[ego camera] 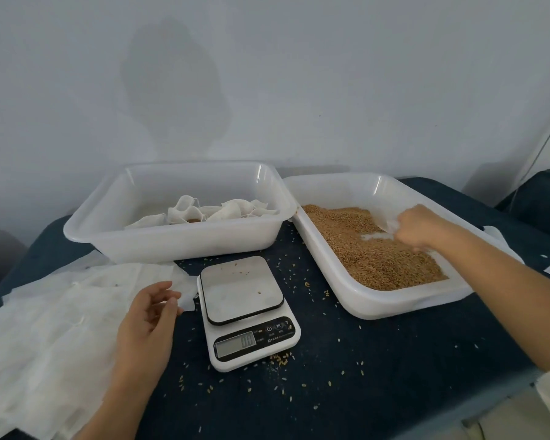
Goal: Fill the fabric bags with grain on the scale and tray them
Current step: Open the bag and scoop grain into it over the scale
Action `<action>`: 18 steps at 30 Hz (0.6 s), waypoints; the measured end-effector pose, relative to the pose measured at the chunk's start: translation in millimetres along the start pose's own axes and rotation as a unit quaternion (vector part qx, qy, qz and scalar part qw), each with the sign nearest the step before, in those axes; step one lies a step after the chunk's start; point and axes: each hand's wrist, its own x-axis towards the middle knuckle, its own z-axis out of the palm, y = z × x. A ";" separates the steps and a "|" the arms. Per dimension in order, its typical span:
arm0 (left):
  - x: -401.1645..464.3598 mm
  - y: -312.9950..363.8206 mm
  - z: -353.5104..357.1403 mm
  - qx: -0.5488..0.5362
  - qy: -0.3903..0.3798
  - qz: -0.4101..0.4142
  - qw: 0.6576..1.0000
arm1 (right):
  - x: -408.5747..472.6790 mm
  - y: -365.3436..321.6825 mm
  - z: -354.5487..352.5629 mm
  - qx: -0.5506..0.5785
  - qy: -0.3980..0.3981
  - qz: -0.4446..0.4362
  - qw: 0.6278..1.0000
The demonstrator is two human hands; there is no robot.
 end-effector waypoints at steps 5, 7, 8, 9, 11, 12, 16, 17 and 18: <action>-0.9 1.7 -1.2 0.012 -0.003 -0.003 1.000 | -12.6 15.3 4.1 -0.109 -0.055 0.077 0.990; -1.4 2.9 -0.3 0.011 -0.004 -0.003 1.000 | -21.8 11.5 7.8 -0.137 -0.080 0.079 0.984; -1.5 3.5 0.2 0.009 -0.004 -0.002 1.000 | -25.1 8.2 8.7 -0.149 -0.084 0.072 0.983; -1.5 4.0 0.6 0.008 -0.004 -0.001 1.000 | -29.0 2.6 8.8 -0.155 -0.085 0.061 0.982; -1.7 4.5 1.2 0.010 -0.005 -0.001 1.000 | -35.0 -7.7 11.0 -0.140 -0.088 0.025 0.986; -1.8 4.7 1.5 0.011 -0.005 -0.002 1.000 | -36.6 -12.1 12.5 -0.116 -0.086 0.006 0.989; -3.5 7.5 1.5 0.010 0.001 -0.009 1.000 | -38.1 -21.7 17.0 0.025 -0.097 -0.023 0.995; -3.9 8.3 1.0 0.008 0.000 -0.010 1.000 | -36.6 -21.4 15.9 0.054 -0.100 -0.017 0.993; -4.4 8.8 0.2 0.010 0.000 -0.011 1.000 | -34.8 -20.5 15.0 0.075 -0.095 -0.012 0.993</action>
